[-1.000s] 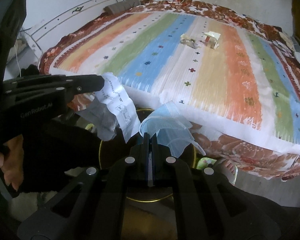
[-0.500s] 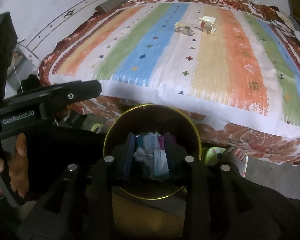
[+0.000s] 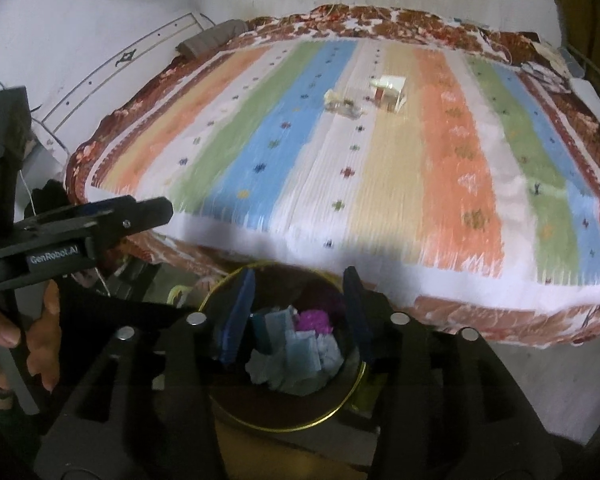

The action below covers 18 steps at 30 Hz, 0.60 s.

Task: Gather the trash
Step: 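Move both tools forward over the yellow wrapper and white paper pack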

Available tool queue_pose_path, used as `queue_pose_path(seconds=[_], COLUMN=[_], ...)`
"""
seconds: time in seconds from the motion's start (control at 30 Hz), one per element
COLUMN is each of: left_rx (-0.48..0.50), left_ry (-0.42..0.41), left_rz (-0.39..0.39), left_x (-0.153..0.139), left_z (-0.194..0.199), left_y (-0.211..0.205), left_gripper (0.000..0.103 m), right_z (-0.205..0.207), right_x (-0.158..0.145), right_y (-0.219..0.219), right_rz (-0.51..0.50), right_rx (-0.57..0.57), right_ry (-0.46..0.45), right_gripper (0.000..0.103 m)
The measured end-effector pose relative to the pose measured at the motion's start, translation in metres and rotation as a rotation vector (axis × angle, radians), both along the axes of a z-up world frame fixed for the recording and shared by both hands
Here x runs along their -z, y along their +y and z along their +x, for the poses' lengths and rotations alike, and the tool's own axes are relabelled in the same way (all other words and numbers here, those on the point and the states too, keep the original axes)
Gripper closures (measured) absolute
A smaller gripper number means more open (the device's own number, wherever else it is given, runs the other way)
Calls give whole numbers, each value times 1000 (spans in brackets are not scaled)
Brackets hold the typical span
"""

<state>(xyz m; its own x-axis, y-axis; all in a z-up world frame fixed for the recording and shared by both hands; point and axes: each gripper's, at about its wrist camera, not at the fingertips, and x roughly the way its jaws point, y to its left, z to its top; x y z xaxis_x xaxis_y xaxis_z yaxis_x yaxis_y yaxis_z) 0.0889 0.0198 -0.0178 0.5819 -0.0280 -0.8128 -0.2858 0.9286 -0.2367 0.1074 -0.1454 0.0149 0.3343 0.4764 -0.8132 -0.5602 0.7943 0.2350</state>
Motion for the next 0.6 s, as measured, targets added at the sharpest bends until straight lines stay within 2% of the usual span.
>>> queue_pose_path(seconds=[0.07, 0.13, 0.23, 0.33, 0.37, 0.6], left_rx=[-9, -26, -37, -55, -60, -42], left_ry=[7, 24, 40, 15, 8, -5], left_rz=[-44, -50, -24, 38, 48, 77], left_x=[0, 1, 0, -8, -11, -8], left_z=[6, 12, 26, 44, 49, 104], left_y=[8, 14, 17, 23, 24, 33], left_gripper=[28, 28, 27, 21, 20, 17], right_z=[10, 24, 44, 62, 69, 124], right_x=[-5, -12, -19, -24, -26, -24], right_y=[0, 0, -1, 1, 2, 3], right_rz=[-3, -6, 3, 0, -8, -31], right_rx=[16, 29, 55, 68, 75, 122], right_ry=[-17, -29, -40, -59, -70, -94], right_gripper=[53, 52, 47, 45, 42, 40])
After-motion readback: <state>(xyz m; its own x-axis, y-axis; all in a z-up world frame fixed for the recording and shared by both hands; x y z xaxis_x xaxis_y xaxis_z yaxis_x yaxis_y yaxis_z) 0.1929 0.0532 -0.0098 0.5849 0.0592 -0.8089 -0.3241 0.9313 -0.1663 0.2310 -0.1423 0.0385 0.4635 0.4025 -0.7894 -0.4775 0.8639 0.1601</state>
